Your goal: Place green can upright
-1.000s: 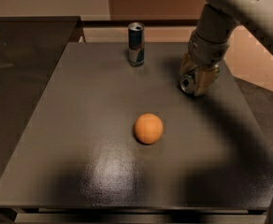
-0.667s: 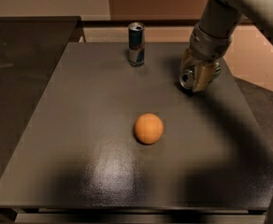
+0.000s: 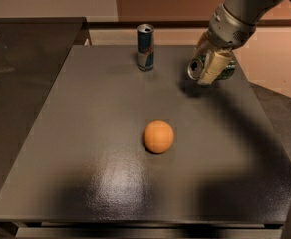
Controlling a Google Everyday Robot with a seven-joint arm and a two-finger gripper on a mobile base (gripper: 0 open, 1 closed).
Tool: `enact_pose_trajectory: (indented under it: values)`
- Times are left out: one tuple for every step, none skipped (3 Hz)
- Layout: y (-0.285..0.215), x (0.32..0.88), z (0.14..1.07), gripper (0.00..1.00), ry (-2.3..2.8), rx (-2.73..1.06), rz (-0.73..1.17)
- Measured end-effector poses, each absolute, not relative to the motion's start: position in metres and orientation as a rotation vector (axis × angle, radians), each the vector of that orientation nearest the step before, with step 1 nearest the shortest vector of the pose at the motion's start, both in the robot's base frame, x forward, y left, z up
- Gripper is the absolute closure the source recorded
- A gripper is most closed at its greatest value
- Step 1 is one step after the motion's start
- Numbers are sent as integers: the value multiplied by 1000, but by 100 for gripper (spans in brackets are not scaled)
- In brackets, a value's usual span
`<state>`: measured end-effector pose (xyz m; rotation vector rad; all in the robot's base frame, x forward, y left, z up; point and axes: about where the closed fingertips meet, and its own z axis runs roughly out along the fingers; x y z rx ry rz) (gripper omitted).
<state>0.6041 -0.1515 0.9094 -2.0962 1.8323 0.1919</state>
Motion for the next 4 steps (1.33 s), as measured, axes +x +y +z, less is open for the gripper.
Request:
enact_pose_trajectory:
  values:
    - [-146, 606, 924, 100, 1849, -1940, 307]
    - [-144, 607, 934, 100, 1854, -1785, 435]
    - [-146, 607, 941, 100, 1856, -1623, 566]
    - [-150, 606, 949, 100, 1841, -1466, 687]
